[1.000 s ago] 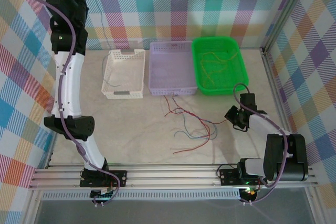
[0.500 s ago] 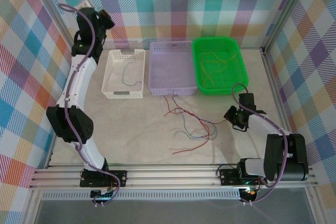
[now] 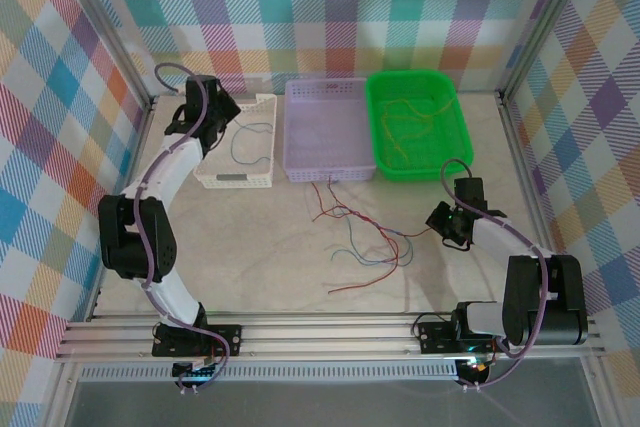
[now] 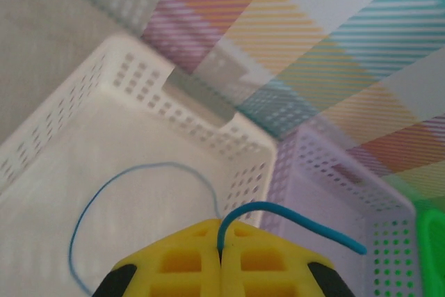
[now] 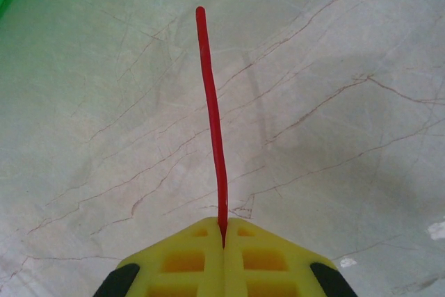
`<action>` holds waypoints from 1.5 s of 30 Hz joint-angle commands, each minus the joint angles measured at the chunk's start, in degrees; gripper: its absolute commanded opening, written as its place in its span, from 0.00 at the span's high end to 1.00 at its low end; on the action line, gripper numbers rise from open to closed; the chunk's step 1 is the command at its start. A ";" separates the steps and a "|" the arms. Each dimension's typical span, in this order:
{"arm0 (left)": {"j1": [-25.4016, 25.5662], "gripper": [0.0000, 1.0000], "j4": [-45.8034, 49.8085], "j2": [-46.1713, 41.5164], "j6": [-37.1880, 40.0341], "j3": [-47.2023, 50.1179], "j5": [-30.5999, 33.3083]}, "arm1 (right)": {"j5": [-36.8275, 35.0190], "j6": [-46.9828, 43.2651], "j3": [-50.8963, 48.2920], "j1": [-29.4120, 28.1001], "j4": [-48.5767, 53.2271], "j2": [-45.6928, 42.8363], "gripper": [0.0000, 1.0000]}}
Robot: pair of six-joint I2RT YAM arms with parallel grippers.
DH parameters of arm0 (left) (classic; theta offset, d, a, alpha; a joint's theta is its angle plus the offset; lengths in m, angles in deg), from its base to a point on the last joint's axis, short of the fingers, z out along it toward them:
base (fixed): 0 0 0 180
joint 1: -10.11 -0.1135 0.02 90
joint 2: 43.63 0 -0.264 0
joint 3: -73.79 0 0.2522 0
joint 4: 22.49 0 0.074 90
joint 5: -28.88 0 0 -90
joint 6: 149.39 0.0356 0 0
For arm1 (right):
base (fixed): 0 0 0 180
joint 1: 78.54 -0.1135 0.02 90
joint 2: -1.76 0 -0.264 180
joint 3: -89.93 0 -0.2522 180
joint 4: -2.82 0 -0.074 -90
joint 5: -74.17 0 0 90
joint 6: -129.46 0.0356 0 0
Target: Untangle the cables
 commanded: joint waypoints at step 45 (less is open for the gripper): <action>0.49 0.00 49.84 17.42 19.00 -31.14 -5.52 | 1.62 -1.85 2.08 -1.24 -0.38 2.13 1.00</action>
